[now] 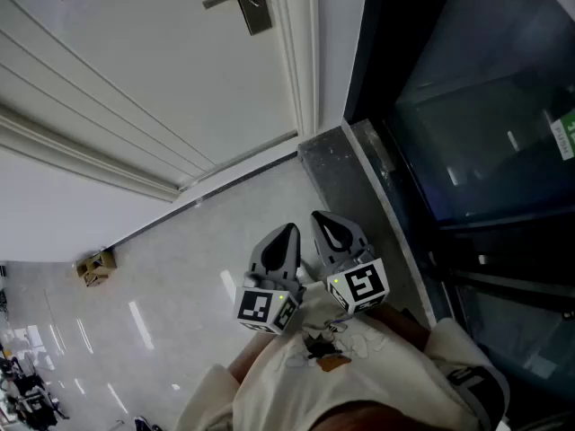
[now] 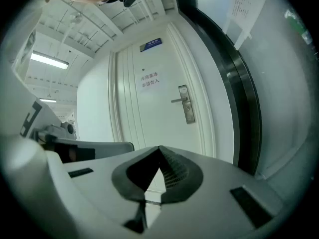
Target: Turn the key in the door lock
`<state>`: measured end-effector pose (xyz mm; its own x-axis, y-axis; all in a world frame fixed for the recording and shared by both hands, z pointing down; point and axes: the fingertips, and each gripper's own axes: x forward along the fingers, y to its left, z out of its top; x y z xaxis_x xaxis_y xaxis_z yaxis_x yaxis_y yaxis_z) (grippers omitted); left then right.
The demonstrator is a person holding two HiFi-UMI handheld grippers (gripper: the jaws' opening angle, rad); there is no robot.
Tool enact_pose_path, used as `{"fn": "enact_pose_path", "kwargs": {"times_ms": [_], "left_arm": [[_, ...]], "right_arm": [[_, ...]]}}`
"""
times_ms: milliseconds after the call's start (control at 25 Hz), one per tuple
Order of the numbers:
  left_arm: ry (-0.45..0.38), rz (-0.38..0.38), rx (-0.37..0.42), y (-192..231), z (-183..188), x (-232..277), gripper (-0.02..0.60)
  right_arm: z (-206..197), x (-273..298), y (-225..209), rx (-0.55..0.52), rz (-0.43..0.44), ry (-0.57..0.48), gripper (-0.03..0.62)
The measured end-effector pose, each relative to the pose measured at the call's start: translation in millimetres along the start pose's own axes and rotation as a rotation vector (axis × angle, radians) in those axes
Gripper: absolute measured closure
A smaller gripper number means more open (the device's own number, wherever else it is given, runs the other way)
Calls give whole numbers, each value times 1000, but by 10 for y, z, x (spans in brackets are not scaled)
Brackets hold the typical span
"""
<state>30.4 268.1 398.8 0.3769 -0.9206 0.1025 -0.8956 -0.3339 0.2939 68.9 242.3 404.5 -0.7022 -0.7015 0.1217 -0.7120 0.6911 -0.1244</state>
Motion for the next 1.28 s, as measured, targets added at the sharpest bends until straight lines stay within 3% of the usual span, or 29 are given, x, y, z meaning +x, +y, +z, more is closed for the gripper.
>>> {"fn": "enact_pose_path", "kwargs": {"times_ms": [600, 840, 1120, 1280], "left_arm": [[-13, -7, -48, 191, 105, -393, 577], [-9, 4, -75, 602, 122, -486, 577], [34, -15, -97, 936, 144, -138, 576], [27, -1, -89, 1252, 264, 323, 576]], "right_arm": [[-29, 92, 376, 44, -3, 39, 588], [9, 413, 444, 21, -30, 29, 588], [-32, 823, 233, -33, -84, 48, 586], [89, 1266, -60, -111, -89, 50, 586]]}}
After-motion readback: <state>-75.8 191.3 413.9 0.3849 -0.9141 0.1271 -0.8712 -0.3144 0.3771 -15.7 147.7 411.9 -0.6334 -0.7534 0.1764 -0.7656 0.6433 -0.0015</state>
